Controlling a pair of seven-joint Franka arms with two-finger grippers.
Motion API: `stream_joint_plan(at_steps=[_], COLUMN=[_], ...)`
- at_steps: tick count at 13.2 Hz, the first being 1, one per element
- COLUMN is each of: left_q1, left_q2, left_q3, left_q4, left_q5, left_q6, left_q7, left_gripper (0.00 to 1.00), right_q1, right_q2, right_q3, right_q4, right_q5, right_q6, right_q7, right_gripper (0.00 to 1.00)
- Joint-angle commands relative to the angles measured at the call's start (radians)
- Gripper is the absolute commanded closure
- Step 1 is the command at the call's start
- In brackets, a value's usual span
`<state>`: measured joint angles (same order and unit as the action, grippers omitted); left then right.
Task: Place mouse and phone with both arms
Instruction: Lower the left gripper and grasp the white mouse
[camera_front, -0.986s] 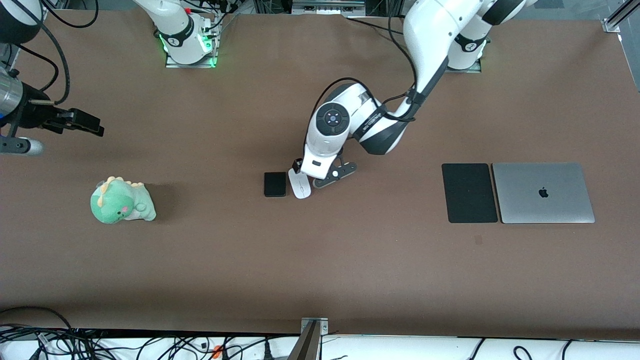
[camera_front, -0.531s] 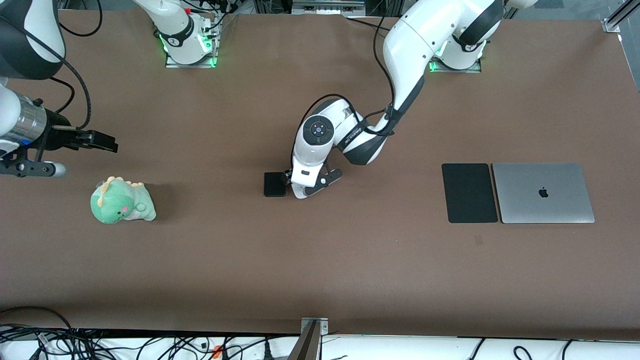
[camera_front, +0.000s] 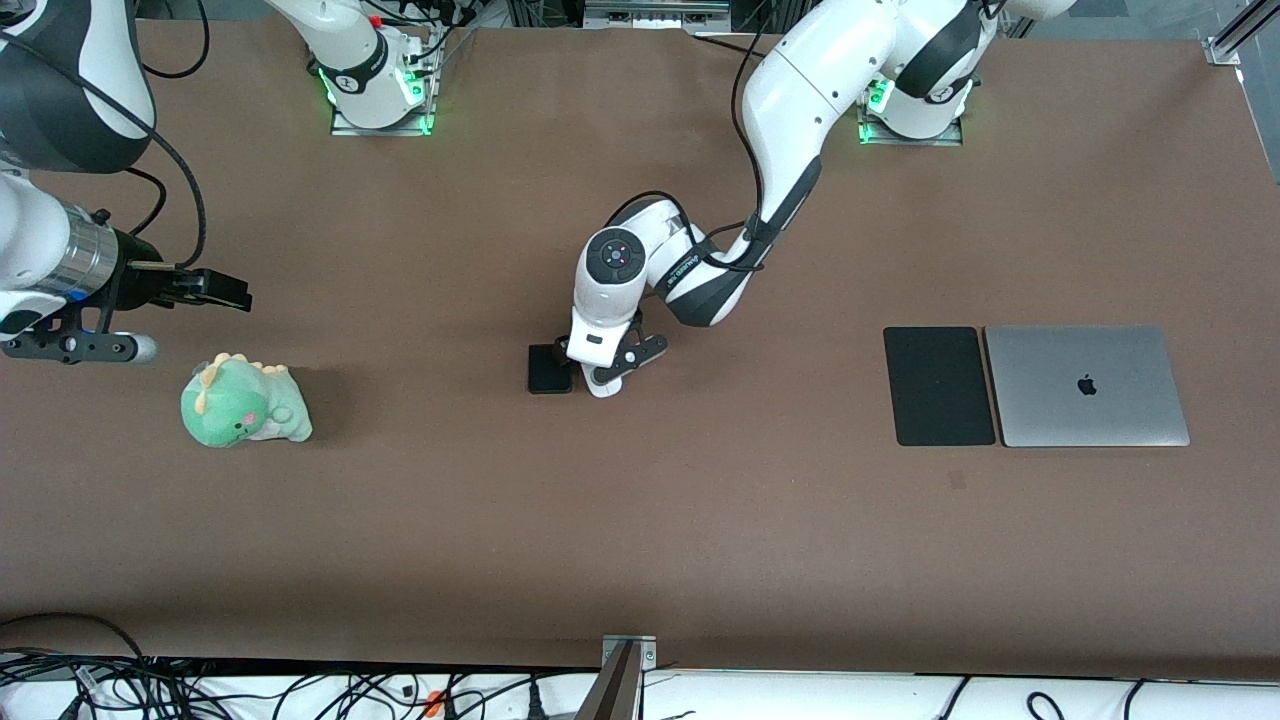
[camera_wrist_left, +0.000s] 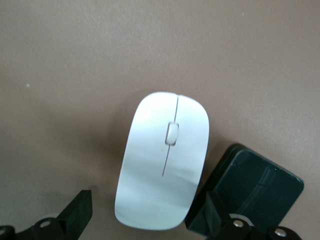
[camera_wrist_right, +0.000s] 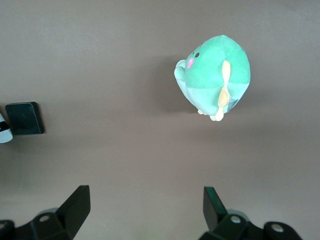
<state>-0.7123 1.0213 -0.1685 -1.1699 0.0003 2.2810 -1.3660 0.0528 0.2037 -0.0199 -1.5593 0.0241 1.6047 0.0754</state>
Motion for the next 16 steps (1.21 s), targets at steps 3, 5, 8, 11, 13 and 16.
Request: stream_joint_plan(at_steps=[3,5,8,11,13,16], left_q1=[-0.009,-0.009,-0.009,-0.006,0.008,0.068], left_q2=[0.028,0.028,0.028,0.02,0.002,-0.07], left_q3=[0.035,0.035,0.035,0.035,0.035,0.035], left_q4=[0.047,0.045,0.045,0.041,0.041,0.01], left_q5=[0.004,0.004,0.004,0.006,0.009,0.01], left_q6=[-0.009,-0.009,-0.009,-0.018,-0.029,-0.114], left_q7=[0.067,0.085,0.104,0.151,0.174,0.292], left_gripper=[0.0,0.06,0.35,0.49,0.58,0.68], right_q1=[-0.002,-0.002,-0.002,-0.008,-0.011,-0.022], right_q2=[0.0,0.0,0.0,0.005,0.005,0.005], right_q3=[-0.005,-0.005,-0.005,-0.006,-0.008,-0.008], right_q4=[0.001,0.001,0.001,0.001,0.002,0.002], right_q5=[-0.015,-0.015,-0.015,-0.015,-0.013,-0.013], right_q6=[0.001,-0.005,-0.006,-0.006,-0.009,-0.009], right_q7=[0.006,0.006,0.004,-0.012,-0.016,-0.016], right_gripper=[0.0,0.0,0.0,0.0,0.0,0.0])
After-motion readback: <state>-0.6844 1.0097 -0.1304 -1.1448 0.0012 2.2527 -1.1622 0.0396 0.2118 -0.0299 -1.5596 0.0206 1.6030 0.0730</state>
